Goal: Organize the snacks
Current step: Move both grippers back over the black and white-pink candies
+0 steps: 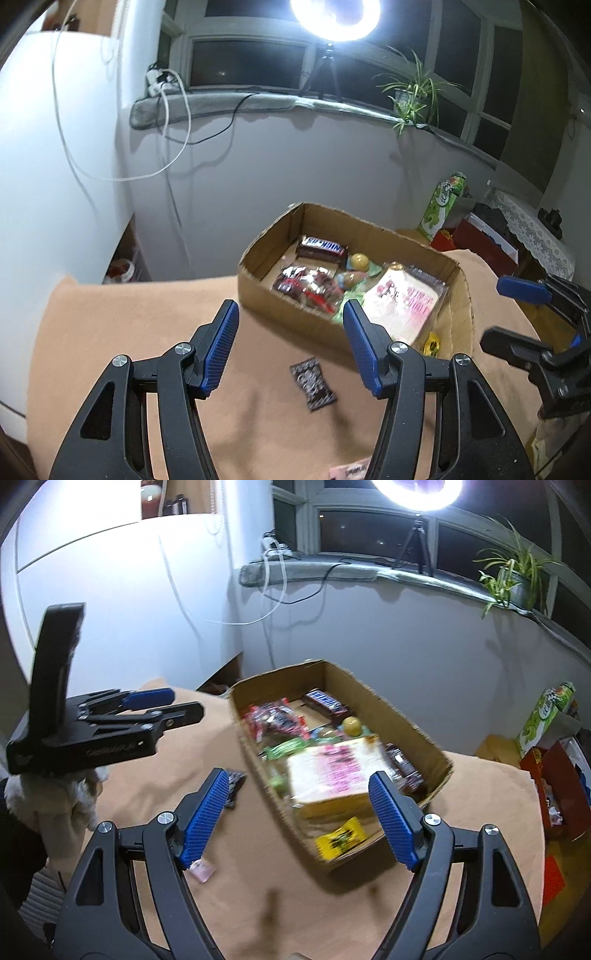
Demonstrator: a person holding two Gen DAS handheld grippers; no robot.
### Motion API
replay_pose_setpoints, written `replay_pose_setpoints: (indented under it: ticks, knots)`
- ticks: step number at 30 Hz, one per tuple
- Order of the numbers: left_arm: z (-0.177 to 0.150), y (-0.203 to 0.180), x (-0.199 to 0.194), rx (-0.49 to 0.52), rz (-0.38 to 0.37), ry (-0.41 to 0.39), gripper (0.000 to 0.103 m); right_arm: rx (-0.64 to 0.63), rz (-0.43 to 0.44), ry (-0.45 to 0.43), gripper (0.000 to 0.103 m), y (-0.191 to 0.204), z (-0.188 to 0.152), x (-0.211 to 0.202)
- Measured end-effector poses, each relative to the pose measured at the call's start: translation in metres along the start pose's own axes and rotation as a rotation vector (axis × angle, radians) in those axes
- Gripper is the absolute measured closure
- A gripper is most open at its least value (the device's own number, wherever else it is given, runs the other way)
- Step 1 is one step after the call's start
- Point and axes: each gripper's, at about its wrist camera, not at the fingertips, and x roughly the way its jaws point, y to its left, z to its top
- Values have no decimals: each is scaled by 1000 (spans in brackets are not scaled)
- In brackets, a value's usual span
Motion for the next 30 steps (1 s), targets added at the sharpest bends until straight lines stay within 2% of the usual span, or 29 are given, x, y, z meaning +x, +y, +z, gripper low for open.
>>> replay_pose_setpoints:
  ticks: [4,7,14,19,22,25,26,28,30]
  knots:
    - [-10,4,0,-10,-2,20,45,-36,50,13,22,19,-14,-2]
    - [-18,2,1,-7,-10,35,45,-76,120,45,22,33,-24,2]
    - [-34,-3,13,2,-37,94,45,-219,225,128,22,66,-49,20]
    - [-41,-8,21,14,-46,130,45,-288,243,202,24,75,-63,41]
    - [-45,-11,26,26,-54,151,51,-304,267,234,30,75,-66,50]
    - [-48,-14,34,29,-53,172,52,-317,270,264,34,74,-67,64]
    - [-49,-14,36,29,-55,179,55,-318,272,271,35,74,-67,67]
    - [-51,-15,41,29,-56,193,60,-315,283,280,36,74,-69,71]
    - [-53,-16,46,34,-55,204,60,-311,296,283,36,73,-70,75]
